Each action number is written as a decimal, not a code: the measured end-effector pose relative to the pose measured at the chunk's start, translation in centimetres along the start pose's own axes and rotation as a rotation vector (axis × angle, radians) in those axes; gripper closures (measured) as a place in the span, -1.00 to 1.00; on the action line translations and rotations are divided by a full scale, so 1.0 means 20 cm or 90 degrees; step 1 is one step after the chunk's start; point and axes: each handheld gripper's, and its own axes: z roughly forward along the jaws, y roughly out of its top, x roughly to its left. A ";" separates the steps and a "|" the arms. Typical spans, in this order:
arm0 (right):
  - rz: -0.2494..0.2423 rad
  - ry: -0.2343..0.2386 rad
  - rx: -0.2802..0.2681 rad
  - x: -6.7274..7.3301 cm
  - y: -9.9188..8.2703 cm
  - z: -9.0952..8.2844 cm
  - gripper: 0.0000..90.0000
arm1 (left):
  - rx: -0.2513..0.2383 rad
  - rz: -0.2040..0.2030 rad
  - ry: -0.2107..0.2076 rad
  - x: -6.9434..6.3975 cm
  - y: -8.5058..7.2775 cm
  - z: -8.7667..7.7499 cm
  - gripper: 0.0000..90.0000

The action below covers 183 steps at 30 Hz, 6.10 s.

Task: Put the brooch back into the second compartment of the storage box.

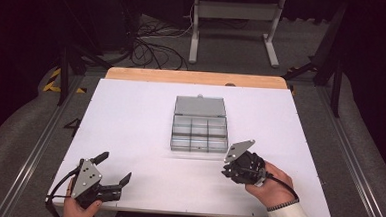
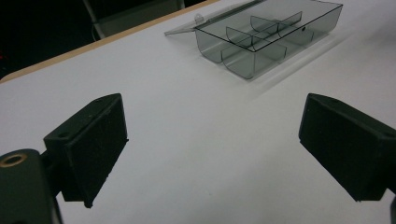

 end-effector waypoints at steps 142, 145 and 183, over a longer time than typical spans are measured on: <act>0.223 -0.077 -0.069 -0.52 0.41 0.53 0.76 | 0.001 0.006 -0.008 0.00 0.01 0.01 -0.82; 0.224 -0.075 -0.068 -0.52 0.41 0.53 0.76 | 0.000 0.006 -0.008 -0.01 0.01 0.01 -0.82; 0.165 -0.065 -0.170 -0.41 0.46 0.28 -0.80 | 0.001 0.006 -0.007 -0.01 0.01 0.01 -0.82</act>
